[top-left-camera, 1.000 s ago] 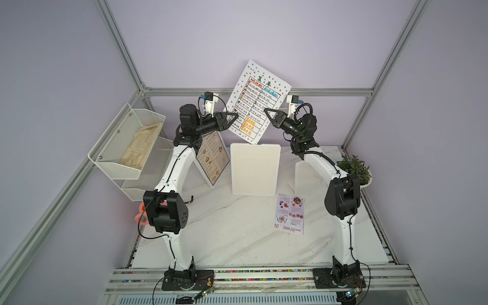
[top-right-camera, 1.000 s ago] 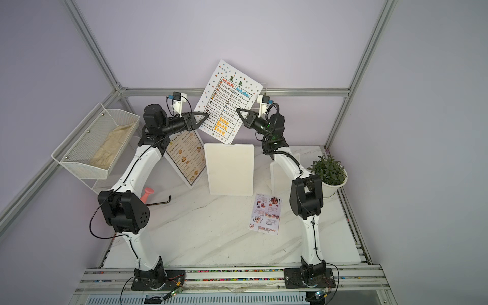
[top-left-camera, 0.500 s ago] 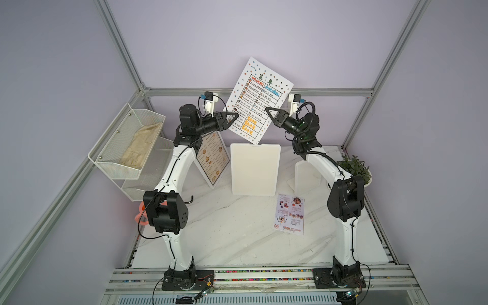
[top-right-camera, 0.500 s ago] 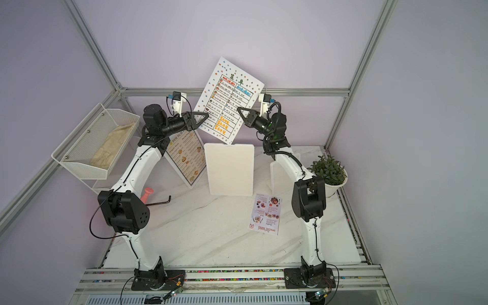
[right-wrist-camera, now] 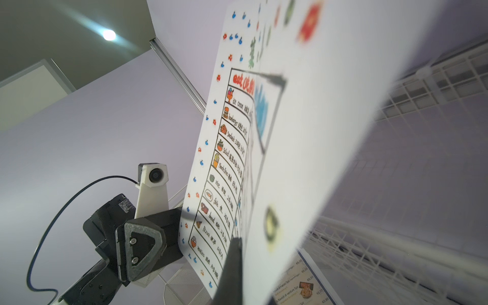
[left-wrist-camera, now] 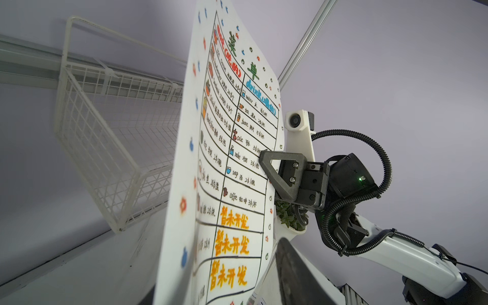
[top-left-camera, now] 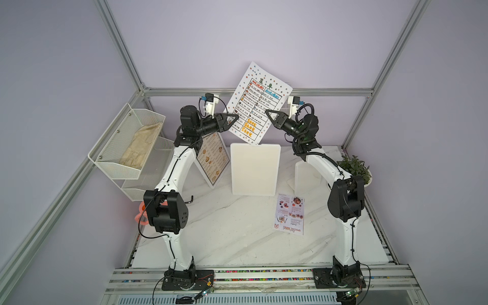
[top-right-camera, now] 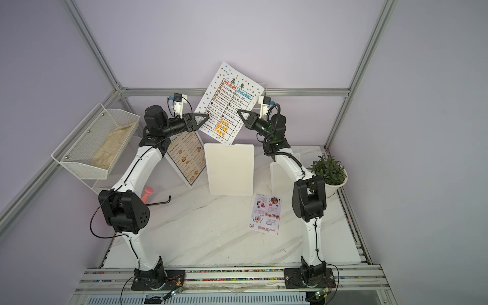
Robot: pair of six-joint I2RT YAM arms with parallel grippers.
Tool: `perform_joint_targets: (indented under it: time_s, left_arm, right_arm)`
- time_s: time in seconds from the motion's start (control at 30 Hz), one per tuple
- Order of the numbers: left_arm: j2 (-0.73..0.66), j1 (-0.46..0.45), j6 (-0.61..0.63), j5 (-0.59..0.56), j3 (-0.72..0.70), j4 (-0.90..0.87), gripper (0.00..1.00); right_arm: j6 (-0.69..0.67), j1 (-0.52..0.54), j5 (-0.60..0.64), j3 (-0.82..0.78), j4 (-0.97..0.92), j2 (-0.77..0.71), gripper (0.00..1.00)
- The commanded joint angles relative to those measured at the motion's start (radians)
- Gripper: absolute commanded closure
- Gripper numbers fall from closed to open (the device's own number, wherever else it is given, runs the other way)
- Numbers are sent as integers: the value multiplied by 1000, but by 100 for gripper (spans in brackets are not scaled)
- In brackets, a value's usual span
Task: Insert the menus into the narrow rack
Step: Insert the menu into the narrow rack.
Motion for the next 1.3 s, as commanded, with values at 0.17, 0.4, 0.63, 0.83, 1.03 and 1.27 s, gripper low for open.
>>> perform_joint_targets:
  time_s: [0.17, 0.4, 0.63, 0.83, 1.03, 1.27]
  left_arm:
    - [-4, -5, -24, 17, -9, 49, 48]
    - [9, -12, -28, 20, 5, 49, 47]
    - [19, -17, -31, 23, 14, 49, 46]
    - [22, -20, -31, 23, 15, 51, 46]
    - [24, -20, -33, 24, 23, 51, 46]
    - [26, -20, -35, 25, 31, 50, 46]
  right_arm:
    - [-17, -11, 26, -15, 10, -62, 100]
    - [-19, -14, 38, -30, 9, -72, 100]
    - [-24, -18, 44, -53, 9, -87, 100]
    - [-33, -20, 48, -63, 7, -97, 100]
    - [-25, -19, 72, -50, 11, -87, 100]
    - [15, -18, 76, -48, 34, -75, 100]
